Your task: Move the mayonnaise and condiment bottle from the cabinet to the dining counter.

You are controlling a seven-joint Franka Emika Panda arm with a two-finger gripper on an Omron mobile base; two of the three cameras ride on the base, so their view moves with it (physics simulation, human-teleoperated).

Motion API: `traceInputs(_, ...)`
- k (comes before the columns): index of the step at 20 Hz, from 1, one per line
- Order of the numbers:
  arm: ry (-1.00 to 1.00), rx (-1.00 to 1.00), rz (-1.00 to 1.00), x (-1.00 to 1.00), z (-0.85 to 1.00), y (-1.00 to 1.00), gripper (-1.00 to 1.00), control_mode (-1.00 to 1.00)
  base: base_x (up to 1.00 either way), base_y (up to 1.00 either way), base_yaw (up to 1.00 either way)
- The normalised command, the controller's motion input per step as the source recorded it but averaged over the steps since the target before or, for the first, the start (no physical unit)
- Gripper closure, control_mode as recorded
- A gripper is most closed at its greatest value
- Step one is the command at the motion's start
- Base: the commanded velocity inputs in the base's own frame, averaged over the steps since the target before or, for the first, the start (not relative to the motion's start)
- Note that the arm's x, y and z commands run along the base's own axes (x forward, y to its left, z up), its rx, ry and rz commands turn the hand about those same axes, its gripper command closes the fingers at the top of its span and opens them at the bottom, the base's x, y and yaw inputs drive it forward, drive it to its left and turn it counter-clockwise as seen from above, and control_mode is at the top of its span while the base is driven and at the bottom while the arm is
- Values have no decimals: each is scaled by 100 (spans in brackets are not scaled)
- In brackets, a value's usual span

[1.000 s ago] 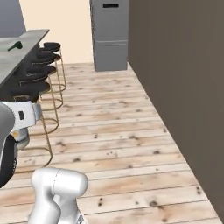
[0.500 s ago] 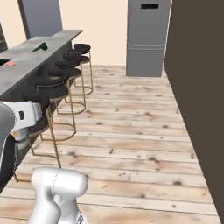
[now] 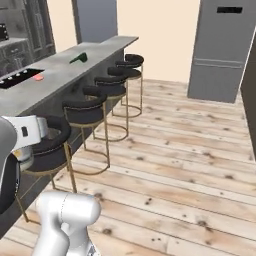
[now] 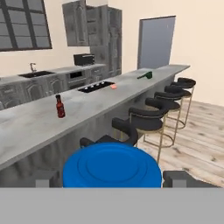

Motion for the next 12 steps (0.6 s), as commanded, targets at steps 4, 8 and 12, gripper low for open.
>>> traceInputs(4, 0, 0, 0, 0, 0, 0, 100, 100, 88, -33, 40)
traceInputs(8, 0, 0, 0, 0, 0, 0, 100, 100, 82, -44, 37)
traceInputs(12, 0, 0, 0, 0, 0, 0, 100, 100, 78, -35, 40)
